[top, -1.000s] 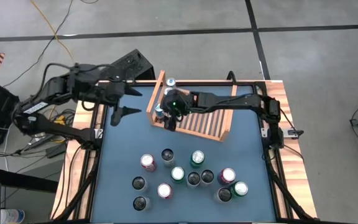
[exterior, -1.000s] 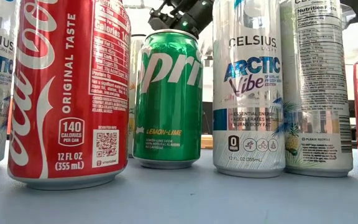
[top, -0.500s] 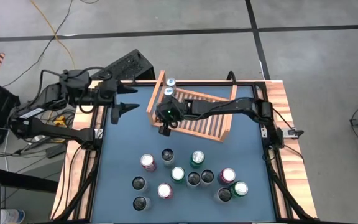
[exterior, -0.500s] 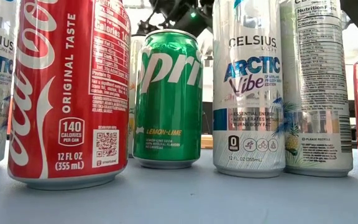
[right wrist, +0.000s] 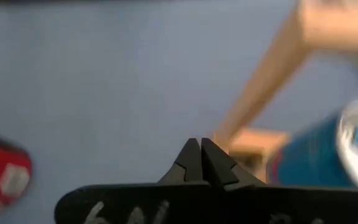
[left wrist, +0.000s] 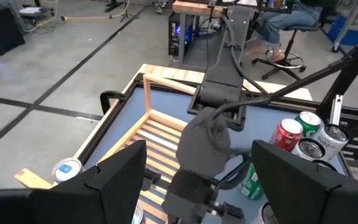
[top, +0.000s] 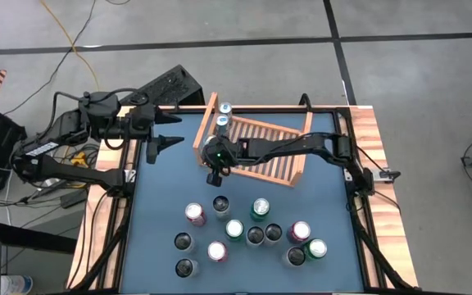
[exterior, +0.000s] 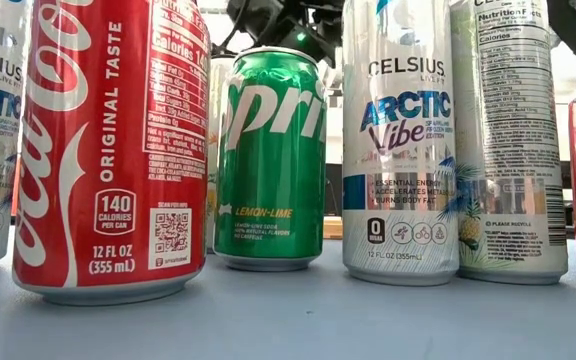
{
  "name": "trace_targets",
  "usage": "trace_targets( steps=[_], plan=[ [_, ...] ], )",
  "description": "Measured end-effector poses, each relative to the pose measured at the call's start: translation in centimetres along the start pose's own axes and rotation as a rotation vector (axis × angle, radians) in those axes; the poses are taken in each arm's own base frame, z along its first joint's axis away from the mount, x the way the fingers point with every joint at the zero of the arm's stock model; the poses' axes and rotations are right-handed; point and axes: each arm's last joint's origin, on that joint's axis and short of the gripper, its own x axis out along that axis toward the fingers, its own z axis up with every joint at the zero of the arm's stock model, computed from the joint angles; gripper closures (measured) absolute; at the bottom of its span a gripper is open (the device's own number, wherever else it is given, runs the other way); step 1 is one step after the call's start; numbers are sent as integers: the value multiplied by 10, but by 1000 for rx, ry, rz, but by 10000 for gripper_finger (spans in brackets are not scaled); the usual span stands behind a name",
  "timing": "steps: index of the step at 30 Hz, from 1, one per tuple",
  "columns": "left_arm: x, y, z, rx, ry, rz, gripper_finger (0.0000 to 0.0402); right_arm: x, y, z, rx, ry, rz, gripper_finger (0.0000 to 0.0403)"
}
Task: Place canned beverage on shelf
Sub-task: Adjust the blue soda cans on the shelf
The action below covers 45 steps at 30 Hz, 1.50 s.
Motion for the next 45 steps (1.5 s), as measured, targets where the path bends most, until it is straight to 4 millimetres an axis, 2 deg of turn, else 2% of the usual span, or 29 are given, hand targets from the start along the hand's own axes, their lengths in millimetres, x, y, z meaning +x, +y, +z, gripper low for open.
trace_targets(
  steps=[10,26,45],
  plan=[
    [1,0,0,1,0,2,123,12,-15,-7,18,20,-29,403],
    [1,0,0,19,0,3,123,13,-48,-7,61,16,-85,403],
    [1,0,0,18,-1,3,123,12,-60,-9,77,31,-150,403]
  ],
)
